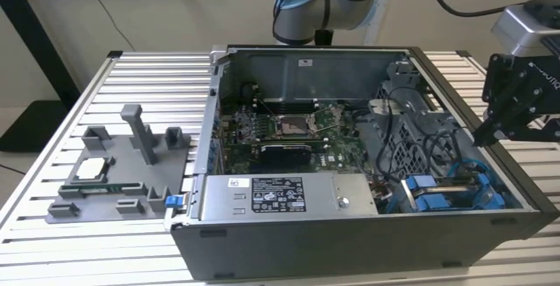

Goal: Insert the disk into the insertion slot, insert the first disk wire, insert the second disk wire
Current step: 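Insert the second disk wire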

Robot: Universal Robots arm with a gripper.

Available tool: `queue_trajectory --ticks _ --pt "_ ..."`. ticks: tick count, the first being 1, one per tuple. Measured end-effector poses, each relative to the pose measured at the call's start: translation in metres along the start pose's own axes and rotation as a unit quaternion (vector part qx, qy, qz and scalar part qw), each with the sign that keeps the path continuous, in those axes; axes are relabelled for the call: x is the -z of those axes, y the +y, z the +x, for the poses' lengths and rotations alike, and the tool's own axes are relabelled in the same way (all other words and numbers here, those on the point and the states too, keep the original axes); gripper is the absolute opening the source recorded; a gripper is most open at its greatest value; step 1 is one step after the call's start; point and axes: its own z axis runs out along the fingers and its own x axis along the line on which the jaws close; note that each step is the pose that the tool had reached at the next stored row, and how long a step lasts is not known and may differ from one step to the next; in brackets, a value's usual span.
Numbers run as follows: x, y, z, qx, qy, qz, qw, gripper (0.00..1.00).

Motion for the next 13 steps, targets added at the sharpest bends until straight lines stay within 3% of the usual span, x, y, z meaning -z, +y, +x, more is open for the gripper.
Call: queue_trajectory --ticks 7,13 --pt "0.0015 0.0193 0.0011 0.0 -0.0046 0.0 1.0 0.0" --pt "0.002 0.0398 0.0094 0.0 -0.0051 0.0022 1.0 0.0"
